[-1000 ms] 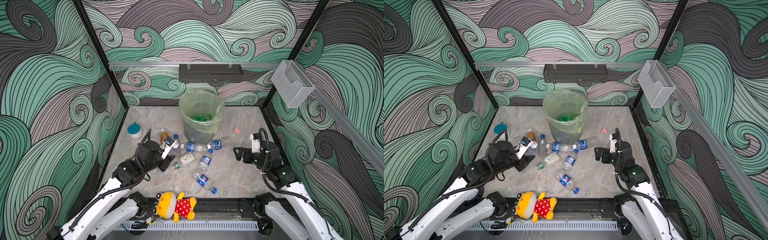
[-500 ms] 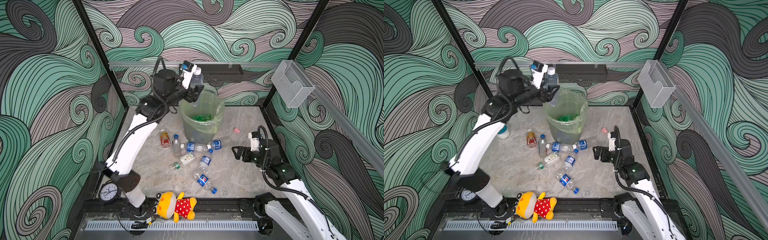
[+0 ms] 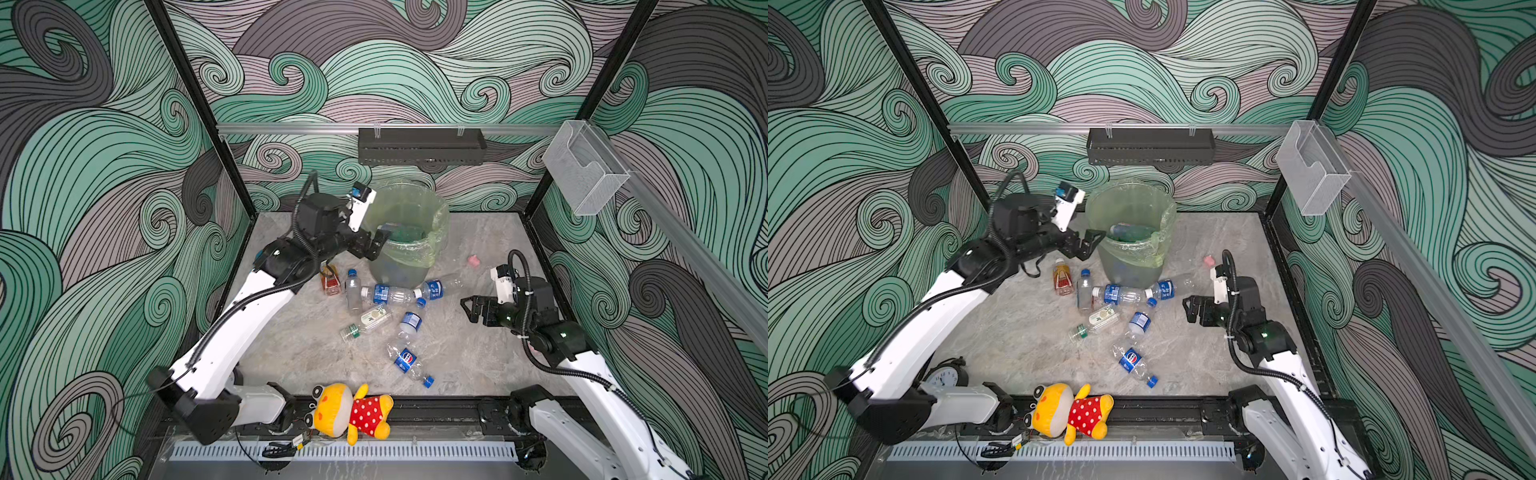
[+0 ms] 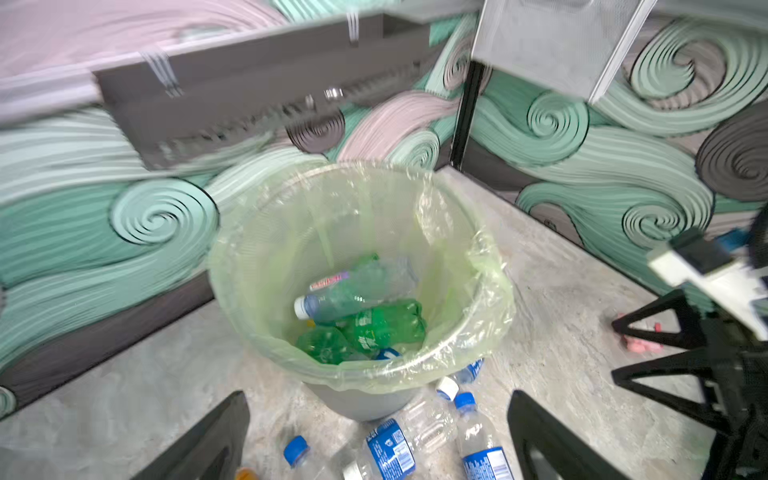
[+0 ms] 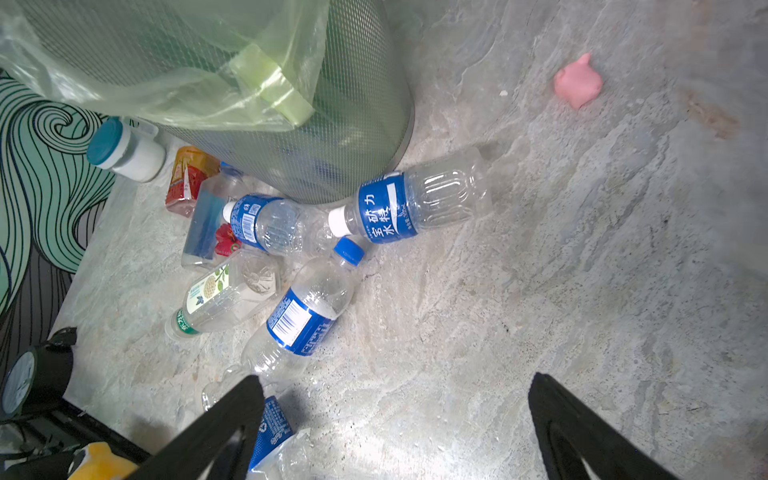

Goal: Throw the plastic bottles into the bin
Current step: 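Open the left gripper to drop the clear bottle into the bin, then withdraw the left gripper while the right gripper reaches toward the Pepsi bottle, then lower the right gripper onto the clear Pepsi-label bottle near the plush toy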

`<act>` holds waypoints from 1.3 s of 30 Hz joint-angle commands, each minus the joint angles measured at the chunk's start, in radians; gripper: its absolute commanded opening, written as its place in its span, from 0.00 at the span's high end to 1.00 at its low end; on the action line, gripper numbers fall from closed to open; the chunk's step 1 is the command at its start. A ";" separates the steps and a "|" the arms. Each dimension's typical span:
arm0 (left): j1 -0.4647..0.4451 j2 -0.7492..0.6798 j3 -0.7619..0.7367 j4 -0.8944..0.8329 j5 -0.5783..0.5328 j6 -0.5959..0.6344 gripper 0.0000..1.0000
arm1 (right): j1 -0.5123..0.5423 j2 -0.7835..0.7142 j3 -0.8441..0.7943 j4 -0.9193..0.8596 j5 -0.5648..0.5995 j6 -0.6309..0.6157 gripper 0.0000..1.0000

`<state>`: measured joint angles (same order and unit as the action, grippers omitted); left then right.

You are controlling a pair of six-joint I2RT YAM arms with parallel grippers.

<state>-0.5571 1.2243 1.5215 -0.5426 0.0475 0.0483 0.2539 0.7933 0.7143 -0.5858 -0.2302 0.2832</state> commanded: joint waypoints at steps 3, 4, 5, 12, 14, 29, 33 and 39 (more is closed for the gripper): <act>0.011 -0.163 -0.157 -0.078 -0.164 -0.038 0.01 | -0.002 0.029 0.025 0.010 -0.115 0.018 0.00; 0.011 -0.203 -0.199 -0.097 -0.189 -0.048 0.01 | -0.002 0.036 0.023 0.017 -0.148 0.030 0.00; 0.011 -0.238 -0.238 -0.108 -0.206 -0.055 0.01 | -0.002 0.044 0.020 0.022 -0.180 0.039 0.01; 0.012 -0.472 -0.476 -0.183 -0.343 -0.120 0.01 | 0.089 0.081 0.050 -0.067 -0.254 -0.026 0.05; 0.012 -0.496 -0.485 -0.236 -0.345 -0.123 0.01 | 0.132 0.083 0.070 -0.081 -0.246 -0.040 0.05; 0.012 -0.559 -0.567 -0.302 -0.384 -0.154 0.01 | 0.369 0.199 0.229 -0.144 -0.144 -0.151 0.07; 0.012 -0.563 -0.585 -0.303 -0.388 -0.158 0.01 | 0.412 0.232 0.262 -0.160 -0.105 -0.175 0.09; 0.013 -0.561 -0.588 -0.307 -0.404 -0.145 0.01 | 0.492 0.309 0.335 -0.205 -0.064 -0.212 0.10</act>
<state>-0.5564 0.6701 0.9310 -0.8326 -0.3305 -0.0906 0.7193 1.0740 1.0103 -0.7502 -0.3347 0.1165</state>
